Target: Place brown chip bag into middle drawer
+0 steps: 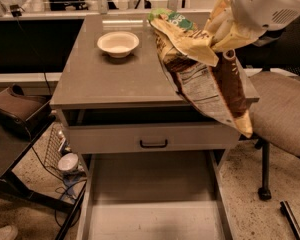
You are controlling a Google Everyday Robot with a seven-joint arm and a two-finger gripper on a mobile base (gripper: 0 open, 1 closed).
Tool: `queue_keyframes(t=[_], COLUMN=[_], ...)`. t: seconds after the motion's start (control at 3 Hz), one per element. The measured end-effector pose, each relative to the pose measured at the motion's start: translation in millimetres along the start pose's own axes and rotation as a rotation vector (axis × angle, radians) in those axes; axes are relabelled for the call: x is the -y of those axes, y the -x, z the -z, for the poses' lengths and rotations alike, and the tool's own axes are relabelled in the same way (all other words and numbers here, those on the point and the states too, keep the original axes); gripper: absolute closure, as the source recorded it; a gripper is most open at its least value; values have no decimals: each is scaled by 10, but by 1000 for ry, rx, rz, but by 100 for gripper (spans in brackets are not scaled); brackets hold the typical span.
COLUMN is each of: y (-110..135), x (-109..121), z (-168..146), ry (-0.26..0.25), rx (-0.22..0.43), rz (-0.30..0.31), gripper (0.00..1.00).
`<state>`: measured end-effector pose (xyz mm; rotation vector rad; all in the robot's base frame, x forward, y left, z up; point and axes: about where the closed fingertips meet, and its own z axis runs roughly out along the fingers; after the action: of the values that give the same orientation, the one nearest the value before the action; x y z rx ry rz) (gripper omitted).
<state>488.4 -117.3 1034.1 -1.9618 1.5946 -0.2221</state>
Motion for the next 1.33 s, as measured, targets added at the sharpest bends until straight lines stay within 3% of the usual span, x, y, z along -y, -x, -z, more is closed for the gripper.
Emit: queue_keyframes(t=[0.33,0.67,1.0,1.33], y=[27,294,408,402], x=[-129,-548,-932,-1328], z=[-177,-328,-471,-826], ry=[10,-35,-89,-126], rx=[-19,6,60,111], rz=[-11,-18,-29,-42], gripper=[100,100,100,100])
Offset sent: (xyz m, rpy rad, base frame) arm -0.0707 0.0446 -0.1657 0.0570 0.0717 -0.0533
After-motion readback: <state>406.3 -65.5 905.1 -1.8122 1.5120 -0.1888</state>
